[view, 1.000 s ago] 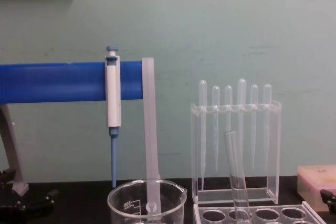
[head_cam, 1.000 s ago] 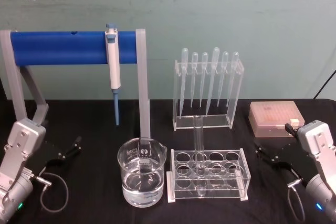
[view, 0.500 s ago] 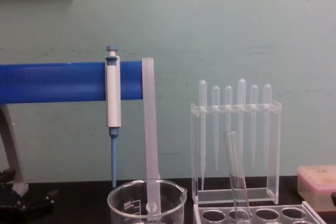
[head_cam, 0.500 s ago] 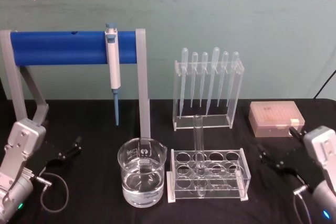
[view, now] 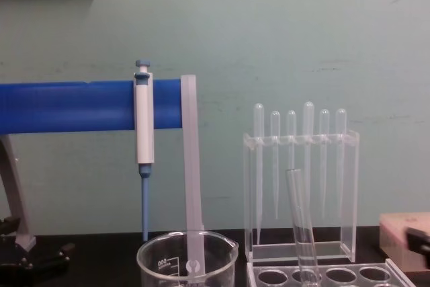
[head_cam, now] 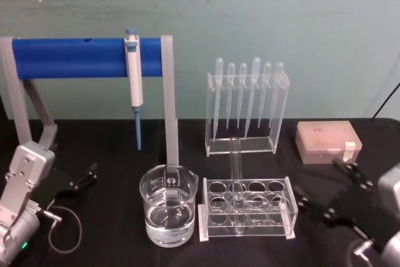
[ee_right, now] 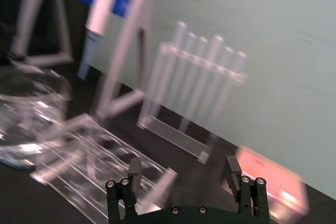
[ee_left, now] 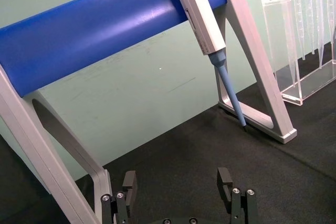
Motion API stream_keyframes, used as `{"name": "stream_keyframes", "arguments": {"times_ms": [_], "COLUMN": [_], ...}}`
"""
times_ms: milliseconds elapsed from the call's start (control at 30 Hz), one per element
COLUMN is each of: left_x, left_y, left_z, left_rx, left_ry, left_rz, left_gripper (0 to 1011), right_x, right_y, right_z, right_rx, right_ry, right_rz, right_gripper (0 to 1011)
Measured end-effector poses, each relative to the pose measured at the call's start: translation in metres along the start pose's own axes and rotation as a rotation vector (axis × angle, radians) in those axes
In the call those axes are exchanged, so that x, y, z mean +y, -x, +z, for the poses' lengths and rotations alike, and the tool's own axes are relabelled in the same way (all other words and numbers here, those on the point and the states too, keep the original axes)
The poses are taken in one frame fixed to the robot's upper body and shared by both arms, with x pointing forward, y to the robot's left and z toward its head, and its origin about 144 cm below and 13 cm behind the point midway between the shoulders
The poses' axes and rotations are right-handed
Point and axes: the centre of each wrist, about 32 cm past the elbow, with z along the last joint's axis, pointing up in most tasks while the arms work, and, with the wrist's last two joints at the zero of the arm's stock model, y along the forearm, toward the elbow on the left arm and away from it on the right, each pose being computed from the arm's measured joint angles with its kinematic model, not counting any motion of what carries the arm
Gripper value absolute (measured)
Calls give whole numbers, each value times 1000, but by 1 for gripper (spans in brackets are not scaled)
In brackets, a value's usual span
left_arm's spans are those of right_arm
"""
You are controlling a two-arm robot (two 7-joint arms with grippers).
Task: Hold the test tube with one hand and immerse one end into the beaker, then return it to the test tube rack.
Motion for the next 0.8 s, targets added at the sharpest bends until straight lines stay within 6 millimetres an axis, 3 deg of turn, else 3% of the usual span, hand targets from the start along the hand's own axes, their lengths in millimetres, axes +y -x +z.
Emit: {"name": "stream_keyframes", "arguments": {"times_ms": [333,800], "left_x": [0,0], "left_y": [0,0], "left_z": [0,0], "left_rx": [0,0], "left_ry": [0,0], "left_rz": [0,0], "left_gripper": [1000,1000], "right_x": [38,92], "right_y": [4,-19], "right_z": [24,48], "right_rx": [213,393], "right_ry": [-27,99], "right_rz": [163,348], "right_gripper": [1000,1000]}}
